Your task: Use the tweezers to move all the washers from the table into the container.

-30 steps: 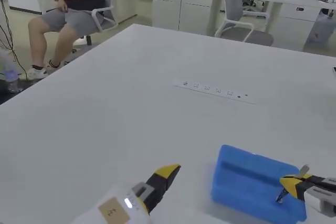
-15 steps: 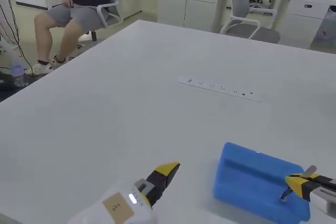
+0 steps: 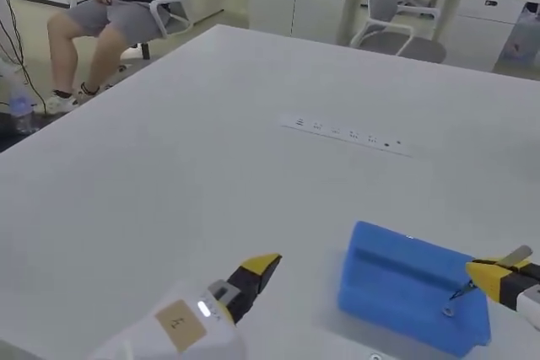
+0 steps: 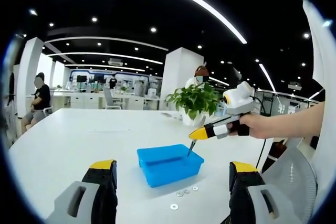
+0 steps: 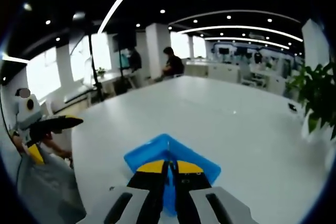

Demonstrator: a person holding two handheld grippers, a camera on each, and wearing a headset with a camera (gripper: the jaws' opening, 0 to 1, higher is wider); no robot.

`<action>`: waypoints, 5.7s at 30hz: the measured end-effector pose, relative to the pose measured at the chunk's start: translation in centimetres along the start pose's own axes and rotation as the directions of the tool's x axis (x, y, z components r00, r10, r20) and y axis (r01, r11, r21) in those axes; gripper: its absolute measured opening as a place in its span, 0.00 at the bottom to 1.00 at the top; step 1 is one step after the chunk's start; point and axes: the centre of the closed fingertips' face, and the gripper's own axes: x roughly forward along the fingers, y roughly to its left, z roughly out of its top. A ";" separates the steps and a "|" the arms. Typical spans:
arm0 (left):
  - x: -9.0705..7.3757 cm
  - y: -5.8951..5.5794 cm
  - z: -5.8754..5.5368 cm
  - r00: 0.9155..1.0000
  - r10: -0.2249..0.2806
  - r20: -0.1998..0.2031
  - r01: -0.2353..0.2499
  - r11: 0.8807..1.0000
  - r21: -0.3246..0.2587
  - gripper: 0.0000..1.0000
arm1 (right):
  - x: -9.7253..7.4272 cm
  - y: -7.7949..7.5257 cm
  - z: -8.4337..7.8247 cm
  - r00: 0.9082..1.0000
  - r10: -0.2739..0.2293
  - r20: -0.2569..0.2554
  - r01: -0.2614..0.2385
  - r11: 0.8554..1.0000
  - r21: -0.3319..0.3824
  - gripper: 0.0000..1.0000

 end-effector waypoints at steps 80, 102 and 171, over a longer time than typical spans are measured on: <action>0.2 0.0 -1.1 0.998 -0.010 -0.060 0.011 1.000 0.021 0.85 | 1.7 7.4 -8.4 0.963 0.155 -0.222 -0.196 0.964 -0.177 0.03; 0.1 0.1 -1.1 0.998 -0.005 -0.060 0.006 1.000 0.024 0.83 | -0.1 5.4 -4.1 0.979 0.039 -0.202 -0.075 0.982 -0.174 0.03; 0.2 -0.4 -1.5 0.996 -0.026 -0.089 0.029 0.999 0.035 0.84 | 6.5 -2.1 -4.4 0.963 0.055 -0.264 -0.076 0.995 -0.072 0.04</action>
